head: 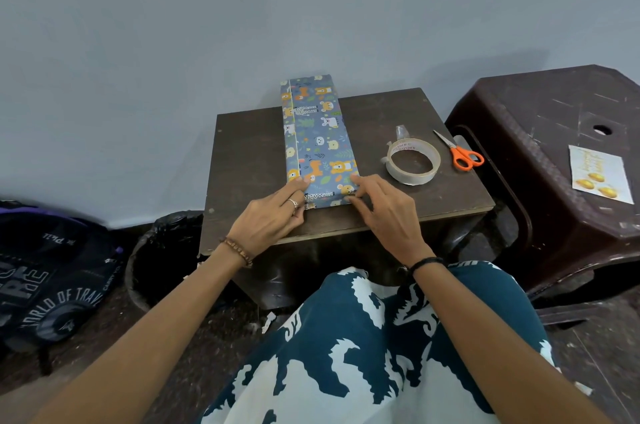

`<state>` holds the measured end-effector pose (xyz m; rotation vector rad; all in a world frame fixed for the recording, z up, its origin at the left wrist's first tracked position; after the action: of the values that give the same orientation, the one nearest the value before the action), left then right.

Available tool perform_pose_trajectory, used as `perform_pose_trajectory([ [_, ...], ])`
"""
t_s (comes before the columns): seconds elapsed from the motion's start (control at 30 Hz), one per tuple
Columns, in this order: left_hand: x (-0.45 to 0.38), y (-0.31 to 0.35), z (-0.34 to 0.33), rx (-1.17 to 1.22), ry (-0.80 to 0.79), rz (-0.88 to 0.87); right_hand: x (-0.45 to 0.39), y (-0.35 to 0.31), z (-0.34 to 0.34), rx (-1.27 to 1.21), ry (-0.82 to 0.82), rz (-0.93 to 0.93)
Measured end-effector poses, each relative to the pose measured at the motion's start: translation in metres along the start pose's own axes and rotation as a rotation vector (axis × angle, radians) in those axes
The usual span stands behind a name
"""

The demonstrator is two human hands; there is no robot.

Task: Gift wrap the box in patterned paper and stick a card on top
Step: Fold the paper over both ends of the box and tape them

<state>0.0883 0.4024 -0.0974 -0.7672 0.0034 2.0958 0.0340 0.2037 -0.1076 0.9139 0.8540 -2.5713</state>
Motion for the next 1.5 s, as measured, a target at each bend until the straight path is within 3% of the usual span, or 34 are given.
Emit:
perform_pose_trajectory([
  [0.17,0.000,0.014,0.002,0.058,-0.015,0.137,-0.001,0.000,0.001,-0.077,0.014,-0.104],
  [0.33,-0.009,0.032,0.003,-0.151,-0.159,0.240,-0.003,-0.001,0.004,-0.156,0.014,-0.187],
  [0.57,-0.059,0.030,-0.016,-0.201,-0.332,0.053,-0.006,0.004,0.006,-0.225,-0.048,-0.243],
  [0.77,-0.070,0.026,-0.030,0.025,-0.503,0.030,-0.013,0.014,0.015,-0.346,-0.075,-0.280],
  [0.97,-0.072,0.032,-0.027,0.061,-0.421,0.080,-0.015,0.024,0.018,0.030,0.165,-0.308],
  [1.13,-0.073,0.032,-0.022,0.090,-0.451,0.086,-0.016,0.039,0.014,0.382,0.050,-0.357],
  [1.5,-0.074,0.032,-0.019,0.171,-0.506,0.126,-0.016,0.038,0.022,0.307,0.042,-0.434],
])
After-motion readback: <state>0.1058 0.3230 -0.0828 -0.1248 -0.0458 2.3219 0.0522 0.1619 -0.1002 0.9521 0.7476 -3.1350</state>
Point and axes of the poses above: each hand's wrist, its own x-axis away from the middle knuckle, its own z-axis out of the back of the hand, y = z × x, the point moved 2 cm from there along -x, towards the middle knuckle, and after that the axes turned 9 degrees about -x, right-handed, at the moved point
